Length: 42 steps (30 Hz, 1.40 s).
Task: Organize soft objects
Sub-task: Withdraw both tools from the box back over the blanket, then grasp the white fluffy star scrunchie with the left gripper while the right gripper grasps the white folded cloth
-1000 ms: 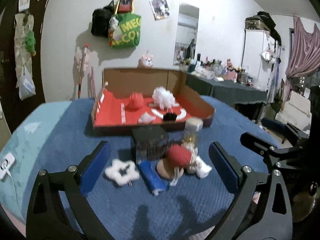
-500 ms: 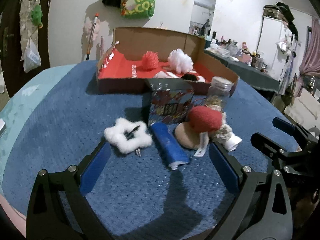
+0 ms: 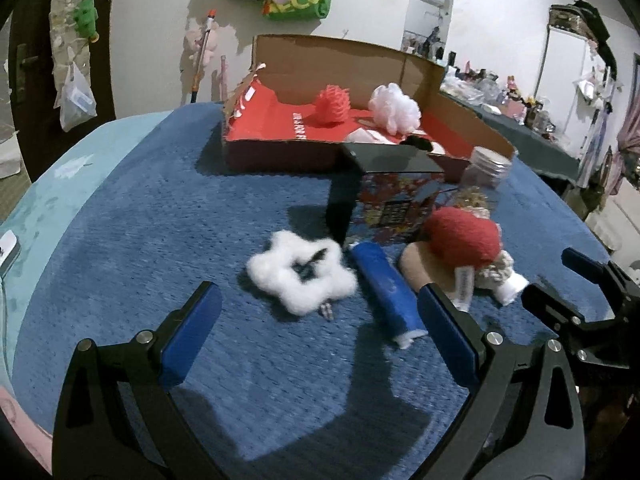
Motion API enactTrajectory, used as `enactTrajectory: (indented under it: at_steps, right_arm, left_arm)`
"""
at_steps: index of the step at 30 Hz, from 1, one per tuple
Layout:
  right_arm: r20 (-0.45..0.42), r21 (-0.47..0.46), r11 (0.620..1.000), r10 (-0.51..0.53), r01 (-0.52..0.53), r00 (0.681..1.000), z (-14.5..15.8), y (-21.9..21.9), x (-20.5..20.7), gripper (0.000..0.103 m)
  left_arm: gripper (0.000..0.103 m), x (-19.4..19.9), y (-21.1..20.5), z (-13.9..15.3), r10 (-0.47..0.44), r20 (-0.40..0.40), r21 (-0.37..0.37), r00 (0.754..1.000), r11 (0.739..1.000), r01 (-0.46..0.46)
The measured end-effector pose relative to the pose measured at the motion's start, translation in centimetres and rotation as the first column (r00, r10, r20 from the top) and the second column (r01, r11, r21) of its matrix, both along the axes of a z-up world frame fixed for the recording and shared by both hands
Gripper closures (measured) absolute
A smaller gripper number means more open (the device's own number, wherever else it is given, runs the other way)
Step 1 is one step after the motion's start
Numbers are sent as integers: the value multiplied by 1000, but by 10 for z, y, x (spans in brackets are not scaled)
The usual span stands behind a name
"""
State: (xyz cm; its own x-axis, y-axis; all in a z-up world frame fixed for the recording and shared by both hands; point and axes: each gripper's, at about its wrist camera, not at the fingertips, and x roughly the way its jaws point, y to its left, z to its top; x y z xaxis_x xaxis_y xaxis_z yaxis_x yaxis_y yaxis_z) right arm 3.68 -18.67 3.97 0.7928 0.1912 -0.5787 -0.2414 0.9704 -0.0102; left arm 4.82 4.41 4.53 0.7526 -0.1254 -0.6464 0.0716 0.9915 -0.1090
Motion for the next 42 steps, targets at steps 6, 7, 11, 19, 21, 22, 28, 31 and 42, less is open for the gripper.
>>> enactTrajectory:
  at_steps: [6,7,11,19,21,22,28,31,42]
  right_arm:
    - [-31,-10,1000,16,-16,999,-7,2,9,0]
    - [-36,-15,1000,17,-17,999,-9,3,11,0]
    - [-54,-51,998,34,-37,998,-14,10,18,2]
    - [-66,-67,993,90,-94,994,-21,20,26,27]
    - [-71,-47,990,129,-132,989,-22,22,24,54]
    - [-70,-39,989,140,-143,988,-21,23,24,64]
    - [-52,-17,987,161,-162,986,-17,22,18,81]
    - [-42,-8,987,160,-161,986,-14,19,15,82]
    - [-7,11,990,137,-137,991,-3,10,7,82]
  left_arm:
    - [3,15,6,0,2,-30,3,1000,1000,-2]
    - [3,19,6,0,-1,-38,7,999,1000,1]
    - [3,31,8,-4,-6,-64,35,998,999,8]
    - [26,43,10,-18,-33,-95,45,995,998,37]
    - [41,38,8,-17,-58,-74,40,996,997,61]
    - [41,36,8,-16,-65,-70,40,995,997,68]
    - [44,22,9,-14,-89,-44,12,995,996,89]
    - [44,15,10,-11,-105,-36,-10,994,994,105]
    - [44,1,-1,-2,-139,-4,-3,990,990,139]
